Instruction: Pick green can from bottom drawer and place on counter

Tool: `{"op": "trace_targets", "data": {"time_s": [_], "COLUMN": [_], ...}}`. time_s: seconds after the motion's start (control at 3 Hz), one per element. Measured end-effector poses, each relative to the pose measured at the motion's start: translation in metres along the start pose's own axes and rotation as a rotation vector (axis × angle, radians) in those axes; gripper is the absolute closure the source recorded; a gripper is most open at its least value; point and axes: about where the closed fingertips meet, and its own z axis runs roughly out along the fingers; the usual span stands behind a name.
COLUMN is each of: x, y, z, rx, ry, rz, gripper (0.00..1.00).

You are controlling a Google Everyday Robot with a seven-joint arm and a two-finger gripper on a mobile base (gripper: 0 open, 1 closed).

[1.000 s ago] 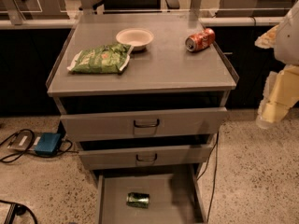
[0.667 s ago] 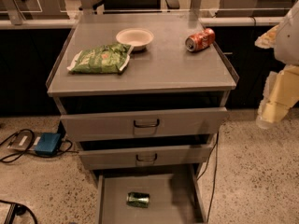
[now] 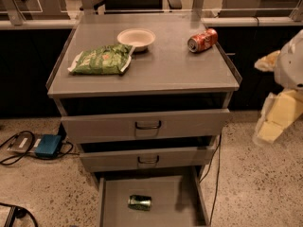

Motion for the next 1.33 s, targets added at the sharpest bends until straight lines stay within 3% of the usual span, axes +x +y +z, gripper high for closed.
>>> {"op": "trace_targets", "data": {"time_s": [0.33,0.67,1.0,1.33], "x": [0.016,0.038,0.051,0.057], "y": [0.023,0.07,0.105,0.118], "z": [0.056,0.132,0.18,0.218], "rx": [-0.091,-0.177,-0.223,-0.185], "ry": [-0.133,-0.296,-0.368,-0.309], "rz": [0.045,0.065,0.073,0.069], "gripper": [0.0,0.0,0.0,0.0]}}
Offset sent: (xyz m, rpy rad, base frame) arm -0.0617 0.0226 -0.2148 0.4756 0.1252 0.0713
